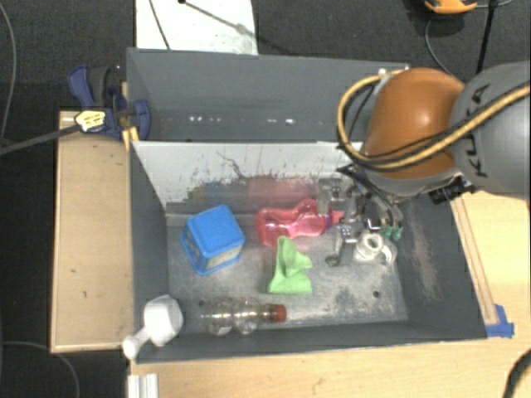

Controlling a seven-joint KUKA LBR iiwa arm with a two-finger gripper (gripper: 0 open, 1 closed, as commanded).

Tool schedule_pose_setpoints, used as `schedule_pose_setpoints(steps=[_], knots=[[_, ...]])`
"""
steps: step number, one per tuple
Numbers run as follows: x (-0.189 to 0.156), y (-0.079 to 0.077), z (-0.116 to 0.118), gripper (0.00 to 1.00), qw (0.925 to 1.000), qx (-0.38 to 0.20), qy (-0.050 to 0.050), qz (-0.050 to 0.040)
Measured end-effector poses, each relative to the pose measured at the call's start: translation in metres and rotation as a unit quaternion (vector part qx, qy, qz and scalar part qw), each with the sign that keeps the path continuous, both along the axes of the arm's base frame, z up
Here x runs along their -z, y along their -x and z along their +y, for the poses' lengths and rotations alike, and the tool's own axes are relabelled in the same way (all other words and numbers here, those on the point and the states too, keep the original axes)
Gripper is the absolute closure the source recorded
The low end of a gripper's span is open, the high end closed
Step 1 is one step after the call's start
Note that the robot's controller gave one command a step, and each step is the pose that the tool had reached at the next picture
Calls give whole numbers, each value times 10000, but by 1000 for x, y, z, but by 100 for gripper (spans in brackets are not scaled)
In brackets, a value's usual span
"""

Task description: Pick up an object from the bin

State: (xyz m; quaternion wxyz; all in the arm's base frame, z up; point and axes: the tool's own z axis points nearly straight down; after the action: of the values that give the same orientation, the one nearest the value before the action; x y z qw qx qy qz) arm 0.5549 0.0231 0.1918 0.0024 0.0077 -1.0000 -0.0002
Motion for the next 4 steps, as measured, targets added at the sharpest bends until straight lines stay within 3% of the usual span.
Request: schedule_pose_setpoints(steps=[1,2,3,4], knots=[[-5,-1,0,0,10000,4,-1,-40],[82,31,37,0,9991,414,-5,-55],[113,44,43,0,9976,-698,-2,-22],[118,52,37,0,9995,-330,-3,-24]])
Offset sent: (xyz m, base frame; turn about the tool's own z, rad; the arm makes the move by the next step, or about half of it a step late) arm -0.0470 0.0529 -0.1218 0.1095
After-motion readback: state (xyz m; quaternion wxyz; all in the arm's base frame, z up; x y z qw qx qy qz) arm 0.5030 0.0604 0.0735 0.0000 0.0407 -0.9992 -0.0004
